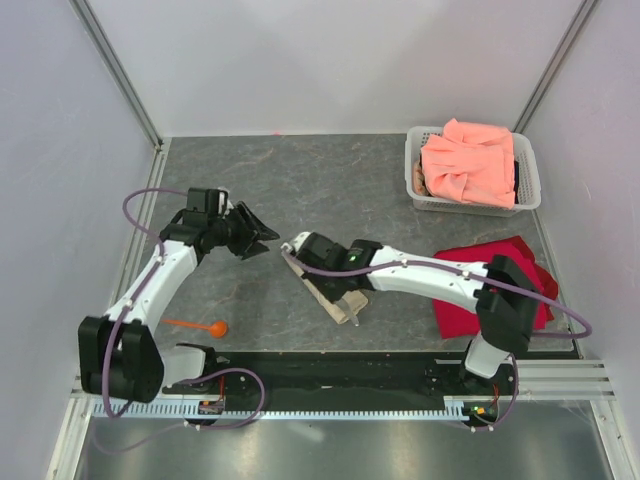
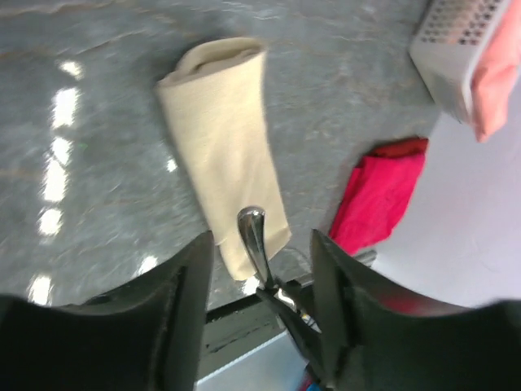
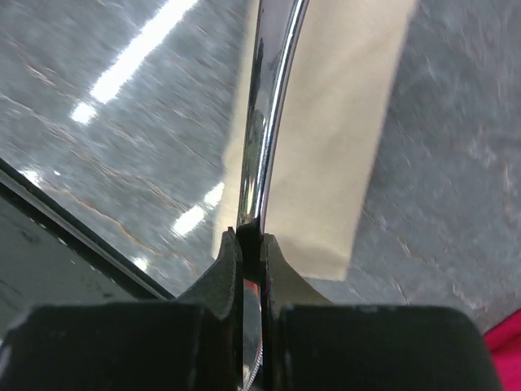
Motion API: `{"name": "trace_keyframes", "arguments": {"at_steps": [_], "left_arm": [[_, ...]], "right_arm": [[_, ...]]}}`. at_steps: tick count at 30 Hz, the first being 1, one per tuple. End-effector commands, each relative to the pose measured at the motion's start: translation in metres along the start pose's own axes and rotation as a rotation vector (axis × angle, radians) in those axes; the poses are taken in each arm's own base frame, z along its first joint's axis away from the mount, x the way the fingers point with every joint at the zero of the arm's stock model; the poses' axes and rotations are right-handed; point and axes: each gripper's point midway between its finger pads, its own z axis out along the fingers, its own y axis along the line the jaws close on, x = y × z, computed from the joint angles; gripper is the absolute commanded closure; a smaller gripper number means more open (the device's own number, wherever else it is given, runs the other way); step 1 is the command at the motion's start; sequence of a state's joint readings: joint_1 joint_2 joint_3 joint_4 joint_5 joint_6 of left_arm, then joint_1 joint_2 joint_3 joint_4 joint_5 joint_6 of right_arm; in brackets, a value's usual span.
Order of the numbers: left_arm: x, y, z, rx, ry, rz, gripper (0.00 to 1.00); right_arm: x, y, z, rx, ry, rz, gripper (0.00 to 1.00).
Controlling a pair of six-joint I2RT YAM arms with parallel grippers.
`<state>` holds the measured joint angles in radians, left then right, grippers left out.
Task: Fold the napkin into a case and place the utensils inside
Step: Pass from the left arm to the right, then stuff the knife into the folded napkin.
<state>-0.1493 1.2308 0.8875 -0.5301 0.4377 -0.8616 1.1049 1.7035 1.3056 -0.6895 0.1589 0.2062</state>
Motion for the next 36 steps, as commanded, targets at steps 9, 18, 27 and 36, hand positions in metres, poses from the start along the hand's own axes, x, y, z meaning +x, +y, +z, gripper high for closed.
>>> {"name": "trace_keyframes", "arguments": {"at_steps": [9,18,27,36], "left_arm": [[0.002,-0.03,0.116,0.063,0.175,0.175,0.82],[-0.003,-0.013,0.135,0.002,0.168,0.179,0.87],[0.002,0.009,0.143,-0.059,0.18,0.174,0.92],[0.002,0.013,0.144,-0.066,0.172,0.169,0.94]], "right_arm": [[0.036,-0.04,-0.014,-0.143,0.121,0.156,1.0],[0.045,-0.044,-0.007,-0.148,0.117,0.228,1.0],[0.035,-0.05,-0.021,-0.291,-0.026,0.453,1.0],[0.037,-0.036,-0.003,-0.42,-0.028,0.554,1.0]]}}
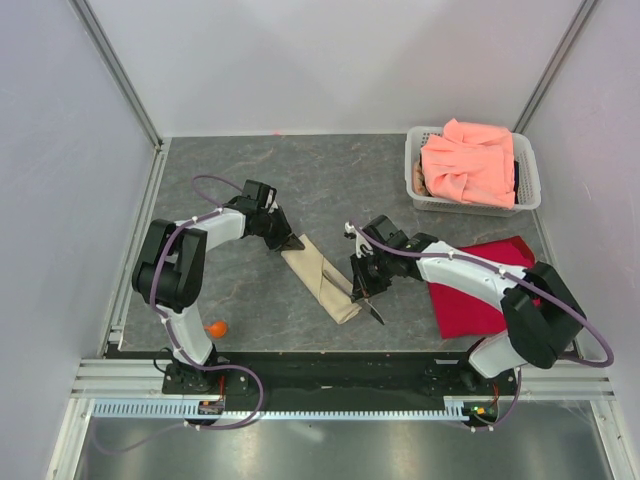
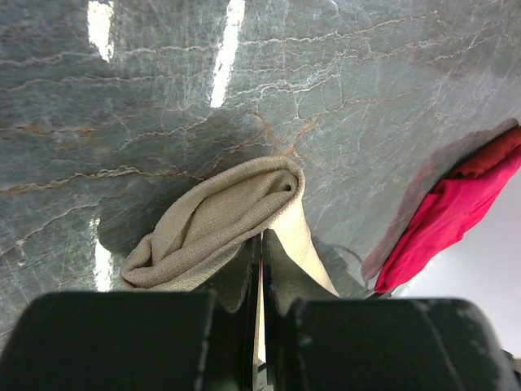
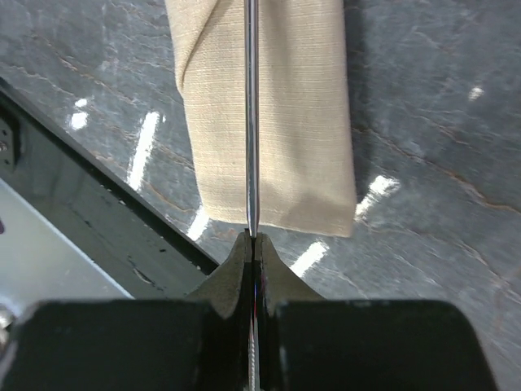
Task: Fold the napkin into a case and place the utensils inside
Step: Stuff the knife into the folded napkin.
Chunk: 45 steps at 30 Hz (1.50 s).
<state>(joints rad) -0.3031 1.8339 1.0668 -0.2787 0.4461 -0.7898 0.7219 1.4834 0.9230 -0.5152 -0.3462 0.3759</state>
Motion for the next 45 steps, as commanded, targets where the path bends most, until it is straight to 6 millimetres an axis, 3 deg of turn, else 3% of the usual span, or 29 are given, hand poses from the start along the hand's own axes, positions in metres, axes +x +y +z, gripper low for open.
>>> {"name": "trace_keyframes", "arguments": {"at_steps": [1,13,20,33,45], "left_arm": [[-0.011,-0.006,-0.003,0.016,-0.05,0.059,0.94],[-0.006,0.005,0.004,-0.002,-0.033,0.045,0.95],[-0.002,0.007,0.005,-0.002,-0.027,0.041,0.96],[0.002,0.0,0.003,0.017,-0.018,0.056,0.98],[0.003,-0.003,0.005,0.022,-0.012,0.066,0.98]], "right_arm": [[-0.016,0.017,0.006,-0.126,-0.05,0.043,1.0],[-0.013,0.012,0.02,-0.232,-0.041,0.131,1.0],[-0.033,0.022,0.029,-0.334,-0.089,0.135,1.0],[-0.081,0.021,0.05,-0.371,-0.186,0.087,1.0],[-0.098,0.011,0.064,-0.327,-0.212,0.044,1.0]]}}
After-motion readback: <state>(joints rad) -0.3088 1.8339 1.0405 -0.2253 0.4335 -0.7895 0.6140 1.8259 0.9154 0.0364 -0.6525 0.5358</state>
